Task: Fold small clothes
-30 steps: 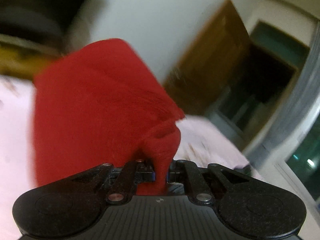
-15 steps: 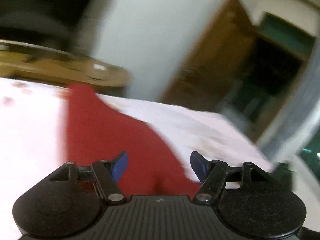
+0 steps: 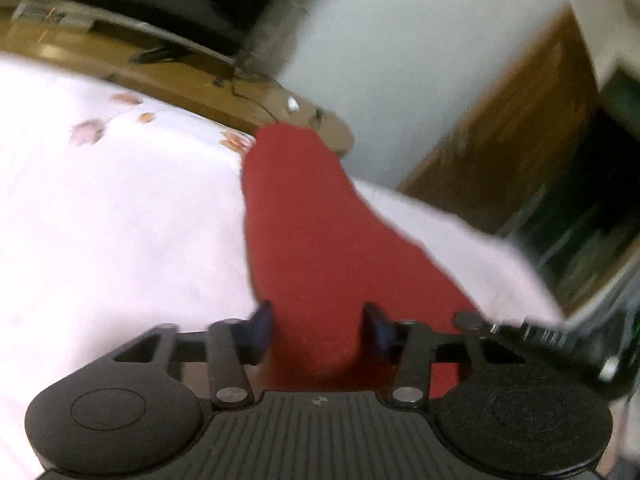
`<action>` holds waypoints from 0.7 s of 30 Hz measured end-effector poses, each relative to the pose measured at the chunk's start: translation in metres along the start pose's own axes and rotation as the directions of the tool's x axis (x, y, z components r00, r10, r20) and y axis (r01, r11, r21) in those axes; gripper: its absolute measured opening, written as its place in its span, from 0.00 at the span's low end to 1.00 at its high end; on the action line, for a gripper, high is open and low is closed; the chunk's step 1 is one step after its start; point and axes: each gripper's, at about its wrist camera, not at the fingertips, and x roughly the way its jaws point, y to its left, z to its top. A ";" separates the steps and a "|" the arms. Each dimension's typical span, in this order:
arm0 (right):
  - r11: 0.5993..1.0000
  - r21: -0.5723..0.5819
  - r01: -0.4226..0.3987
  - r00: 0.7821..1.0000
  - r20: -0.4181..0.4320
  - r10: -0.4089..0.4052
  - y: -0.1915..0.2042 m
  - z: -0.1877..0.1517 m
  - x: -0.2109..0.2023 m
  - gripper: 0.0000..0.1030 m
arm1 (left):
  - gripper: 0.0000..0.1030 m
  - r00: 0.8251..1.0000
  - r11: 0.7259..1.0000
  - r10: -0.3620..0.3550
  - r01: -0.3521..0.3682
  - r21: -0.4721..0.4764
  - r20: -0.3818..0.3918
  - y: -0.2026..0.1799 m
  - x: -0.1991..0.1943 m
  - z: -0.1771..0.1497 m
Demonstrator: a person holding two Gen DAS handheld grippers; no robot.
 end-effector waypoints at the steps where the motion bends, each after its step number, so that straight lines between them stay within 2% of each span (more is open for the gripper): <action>1: 0.999 -0.050 -0.003 1.000 0.019 0.004 0.009 -0.001 -0.004 0.12 | 0.40 1.000 0.999 -0.004 0.005 -0.033 0.027 0.012 -0.007 -0.003; 4: 0.984 -0.170 -0.057 0.996 0.053 0.067 0.032 -0.003 -0.008 0.12 | 0.40 0.999 0.996 0.042 -0.040 -0.076 0.029 0.030 -0.014 -0.012; 5: 0.981 -0.191 -0.039 0.999 0.028 0.045 0.034 -0.005 -0.001 0.12 | 0.43 0.999 0.995 0.033 -0.031 -0.099 0.019 0.036 -0.012 -0.015; 7: 0.981 -0.193 0.020 0.999 -0.037 -0.028 0.027 -0.010 0.022 0.13 | 0.45 0.999 0.995 0.036 -0.035 -0.092 0.009 0.036 -0.008 -0.016; 13: 0.987 -0.158 -0.018 1.000 0.018 0.021 0.022 -0.008 0.003 0.11 | 0.46 1.000 0.999 0.030 -0.030 -0.010 -0.007 0.020 -0.006 -0.013; 16: 0.986 -0.166 -0.003 1.000 0.015 0.005 0.018 -0.008 0.001 0.10 | 0.46 0.999 0.999 0.032 -0.031 0.016 -0.031 0.013 0.001 -0.009; 18: 0.989 -0.146 0.008 1.000 0.017 -0.005 0.014 -0.008 -0.001 0.10 | 0.46 0.997 0.995 0.062 -0.059 0.086 -0.036 0.000 0.006 -0.002; 21: 0.995 -0.100 0.008 1.000 0.016 -0.006 0.002 -0.011 0.003 0.09 | 0.49 0.995 0.995 0.081 -0.077 0.061 -0.060 0.002 0.012 -0.001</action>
